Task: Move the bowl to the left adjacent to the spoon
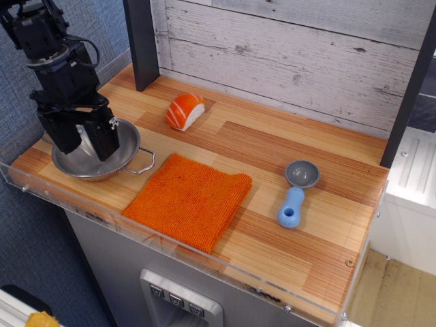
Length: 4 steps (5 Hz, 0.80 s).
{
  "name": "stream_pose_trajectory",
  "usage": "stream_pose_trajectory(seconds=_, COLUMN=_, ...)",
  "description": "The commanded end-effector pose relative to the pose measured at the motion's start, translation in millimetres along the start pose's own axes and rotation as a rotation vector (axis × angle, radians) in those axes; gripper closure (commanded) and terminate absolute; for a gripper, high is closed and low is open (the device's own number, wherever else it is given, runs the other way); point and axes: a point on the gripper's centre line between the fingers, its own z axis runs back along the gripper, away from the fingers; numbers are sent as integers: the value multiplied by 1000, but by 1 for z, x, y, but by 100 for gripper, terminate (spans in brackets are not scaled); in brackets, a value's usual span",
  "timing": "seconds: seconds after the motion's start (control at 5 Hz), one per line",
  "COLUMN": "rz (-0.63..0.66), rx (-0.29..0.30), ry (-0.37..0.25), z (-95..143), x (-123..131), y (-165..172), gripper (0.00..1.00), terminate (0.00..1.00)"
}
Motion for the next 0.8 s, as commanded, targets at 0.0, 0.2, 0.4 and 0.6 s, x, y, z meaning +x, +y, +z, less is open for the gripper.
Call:
stream_pose_trajectory(seconds=0.0, rz=-246, rx=-71, ry=-80, z=11, x=13, y=-30, gripper=0, terminate=0)
stream_pose_trajectory(seconds=0.2, rz=-209, rx=-29, ry=-63, z=12, x=25, y=-37, gripper=0, terminate=0)
stream_pose_trajectory(seconds=0.4, rz=-110, rx=37, ry=-46, z=24, x=42, y=-37, gripper=0, terminate=0)
stream_pose_trajectory(seconds=0.6, rz=-12, rx=97, ry=-19, z=31, x=51, y=-36, gripper=0, terminate=0)
